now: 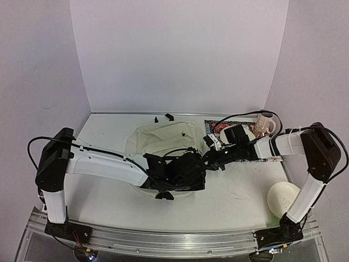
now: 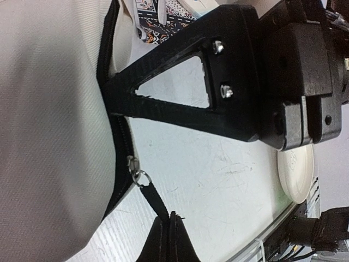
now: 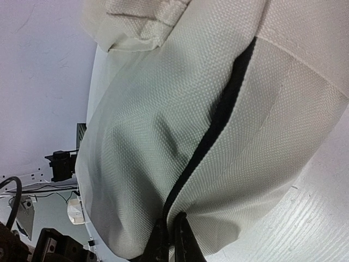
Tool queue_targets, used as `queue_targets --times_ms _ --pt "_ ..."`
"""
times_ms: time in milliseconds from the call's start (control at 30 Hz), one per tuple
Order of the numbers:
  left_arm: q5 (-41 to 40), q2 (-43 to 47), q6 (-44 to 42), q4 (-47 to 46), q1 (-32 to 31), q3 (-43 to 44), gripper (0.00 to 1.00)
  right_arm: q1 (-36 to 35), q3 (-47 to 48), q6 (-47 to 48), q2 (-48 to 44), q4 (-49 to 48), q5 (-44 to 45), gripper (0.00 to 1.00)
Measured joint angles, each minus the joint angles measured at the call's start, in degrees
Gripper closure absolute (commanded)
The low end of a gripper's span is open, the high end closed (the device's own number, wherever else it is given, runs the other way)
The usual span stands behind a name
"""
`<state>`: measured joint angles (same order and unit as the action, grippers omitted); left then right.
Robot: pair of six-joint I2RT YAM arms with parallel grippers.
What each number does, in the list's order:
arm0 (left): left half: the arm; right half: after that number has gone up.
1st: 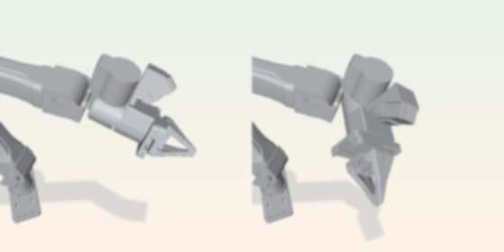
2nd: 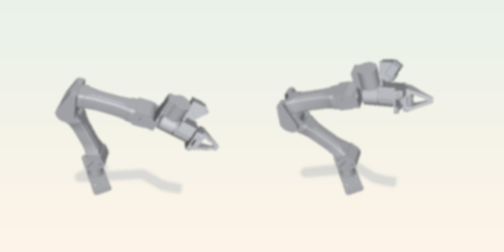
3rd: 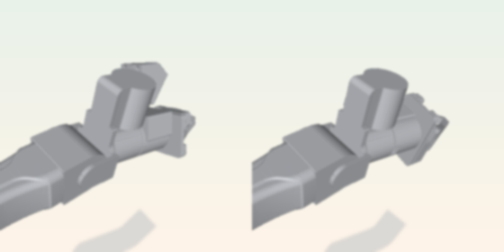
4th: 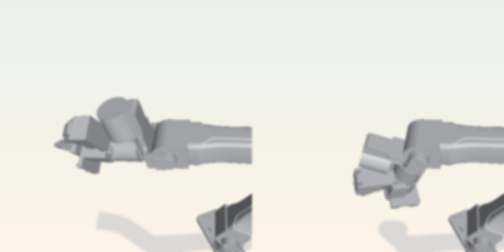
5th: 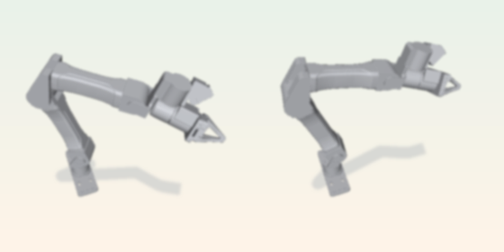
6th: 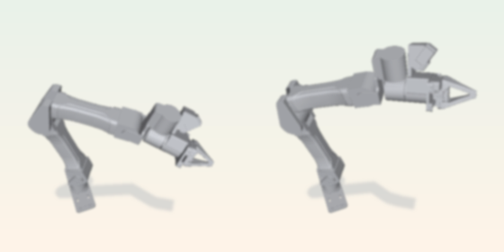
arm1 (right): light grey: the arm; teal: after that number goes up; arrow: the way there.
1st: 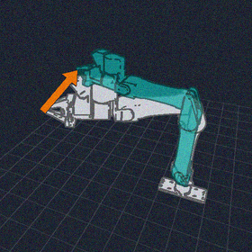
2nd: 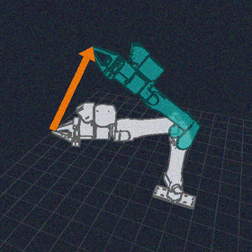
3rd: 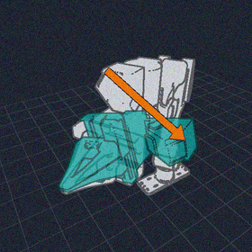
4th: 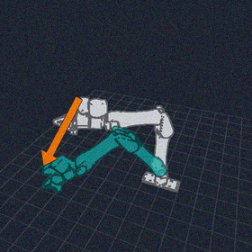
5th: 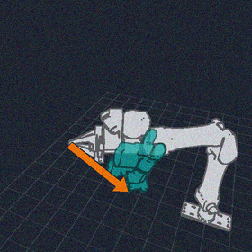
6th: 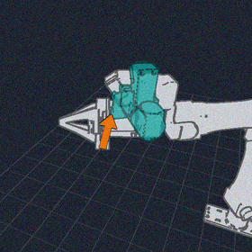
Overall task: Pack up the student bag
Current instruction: Hold the largest pocket of the student bag, then zip the largest pocket of the bag in the student bag.
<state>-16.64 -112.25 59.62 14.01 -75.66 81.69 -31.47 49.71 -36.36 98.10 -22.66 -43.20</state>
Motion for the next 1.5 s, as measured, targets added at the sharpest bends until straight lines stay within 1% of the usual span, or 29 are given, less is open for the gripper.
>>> queue_targets --times_ms 167,300,467,667,833,967,1000,1100,1200,1300,1400,1500 --pt "-0.05 3.07 -0.45 0.09 0.07 -4.31 1.00 0.22 0.94 2.23 -0.49 3.97 2.28 1.00" --pt "-0.01 4.66 -1.01 0.62 0.07 -5.99 1.00 1.54 1.14 4.01 -1.83 7.28 2.54 1.00" --pt "0.90 6.44 -1.14 1.27 0.01 -7.96 1.00 5.52 2.52 5.92 -3.16 10.62 3.86 1.00" --pt "2.74 11.12 -1.17 2.60 -0.27 -12.12 1.00 11.17 5.05 7.61 -3.30 12.86 6.30 1.00" --pt "2.85 14.99 -1.13 4.04 -0.51 -16.13 1.00 13.37 8.34 8.90 -3.25 15.30 7.73 1.00" --pt "2.24 15.82 -1.16 5.90 -0.54 -17.75 1.00 14.01 10.12 9.58 -2.45 16.58 7.95 1.00" --pt "2.21 15.78 -1.25 6.50 -0.54 -17.77 1.00 14.04 10.27 9.64 -2.26 16.75 7.82 0.97" --pt "2.39 14.91 -2.38 7.73 -0.56 -16.60 1.00 13.90 10.27 9.70 -2.21 16.96 7.72 0.84" --pt "2.91 12.38 -4.20 8.71 -0.75 -12.95 1.00 13.59 9.22 9.48 -3.13 15.93 8.03 0.65" --pt "3.62 10.42 -6.26 8.47 -1.01 -9.35 1.00 13.33 5.33 8.40 -7.23 14.57 8.33 0.56" --pt "4.36 9.62 -7.85 8.27 -1.06 -7.07 1.00 12.79 0.38 6.89 -14.04 14.41 8.45 0.46" --pt "5.03 8.80 -9.17 7.78 -1.02 -5.96 1.00 10.82 -3.87 4.59 -19.85 13.38 8.96 0.41"
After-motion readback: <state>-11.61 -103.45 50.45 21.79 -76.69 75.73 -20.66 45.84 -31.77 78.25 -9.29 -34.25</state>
